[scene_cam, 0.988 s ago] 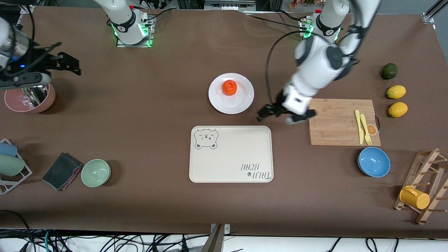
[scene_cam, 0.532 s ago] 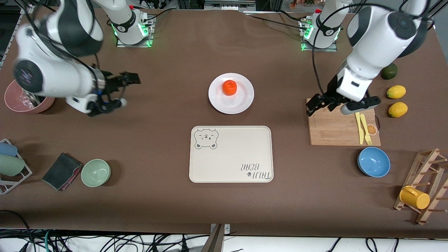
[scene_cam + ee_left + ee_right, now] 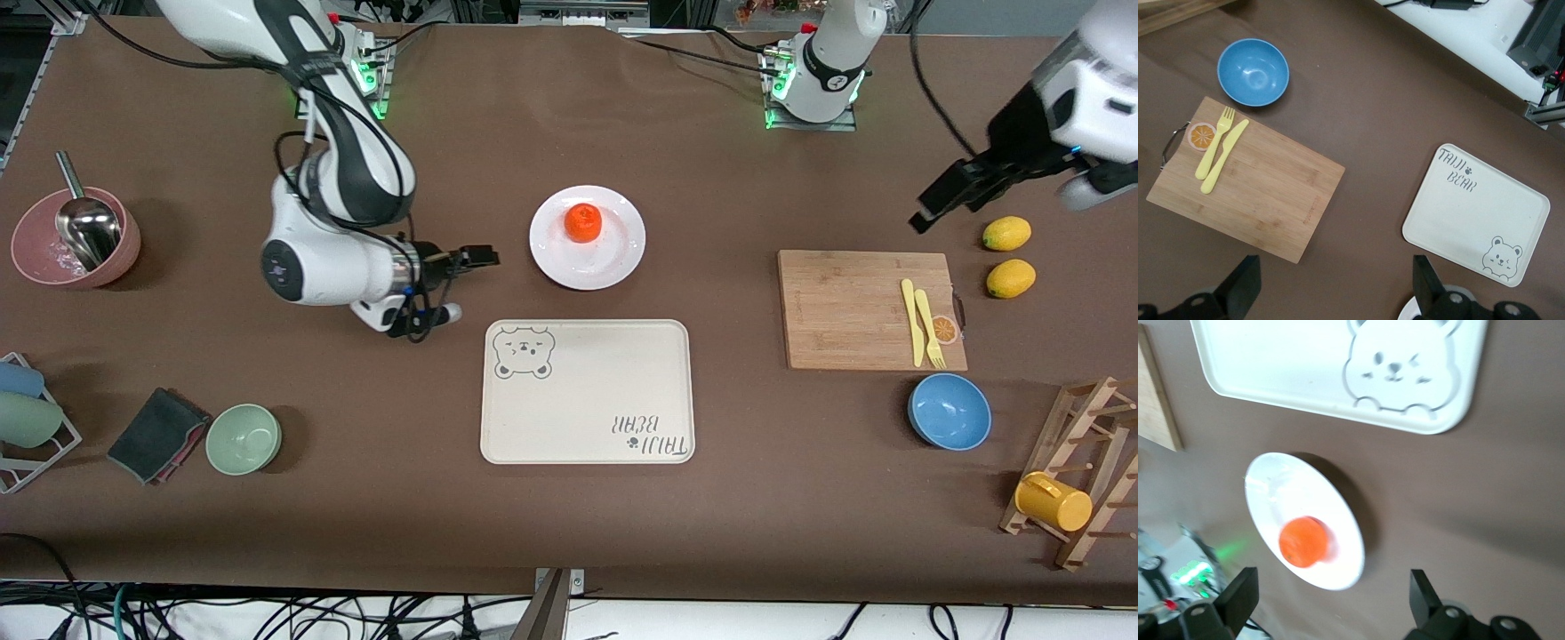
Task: Place orange and plate with both arms
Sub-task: 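Grasp the rim of the white plate with the right gripper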
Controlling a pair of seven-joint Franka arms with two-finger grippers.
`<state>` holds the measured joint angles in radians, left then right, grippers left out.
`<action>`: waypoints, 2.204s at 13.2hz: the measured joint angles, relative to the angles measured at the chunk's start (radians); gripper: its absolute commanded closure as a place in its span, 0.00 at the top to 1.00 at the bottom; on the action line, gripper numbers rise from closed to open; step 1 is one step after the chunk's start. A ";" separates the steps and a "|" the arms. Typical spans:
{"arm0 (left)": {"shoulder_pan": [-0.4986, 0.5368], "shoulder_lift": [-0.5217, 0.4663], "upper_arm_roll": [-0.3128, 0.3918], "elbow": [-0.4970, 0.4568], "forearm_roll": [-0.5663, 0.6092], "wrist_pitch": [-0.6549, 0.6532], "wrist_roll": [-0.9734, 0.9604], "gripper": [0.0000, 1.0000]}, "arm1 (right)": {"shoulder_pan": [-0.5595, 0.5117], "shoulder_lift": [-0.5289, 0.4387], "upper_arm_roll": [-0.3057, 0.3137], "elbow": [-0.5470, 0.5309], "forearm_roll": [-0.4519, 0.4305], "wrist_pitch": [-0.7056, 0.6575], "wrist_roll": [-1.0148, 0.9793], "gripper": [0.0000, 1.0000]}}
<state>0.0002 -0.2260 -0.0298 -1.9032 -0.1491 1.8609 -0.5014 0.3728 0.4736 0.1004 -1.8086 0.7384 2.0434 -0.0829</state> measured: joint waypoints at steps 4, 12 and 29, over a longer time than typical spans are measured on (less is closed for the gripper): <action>-0.002 0.002 0.031 0.000 0.112 -0.071 0.124 1.00 | 0.012 0.065 0.092 -0.064 0.177 0.165 -0.145 1.00; -0.004 0.042 0.002 0.082 0.195 -0.235 0.378 1.00 | 0.010 0.114 0.095 -0.173 0.415 0.185 -0.482 0.98; 0.000 0.119 0.005 0.131 0.195 -0.256 0.390 1.00 | 0.082 0.183 0.101 -0.179 0.474 0.264 -0.537 0.00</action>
<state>-0.0002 -0.1067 -0.0249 -1.7724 0.0459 1.6046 -0.1116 0.4549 0.6564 0.2010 -1.9878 1.2126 2.3076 -0.6198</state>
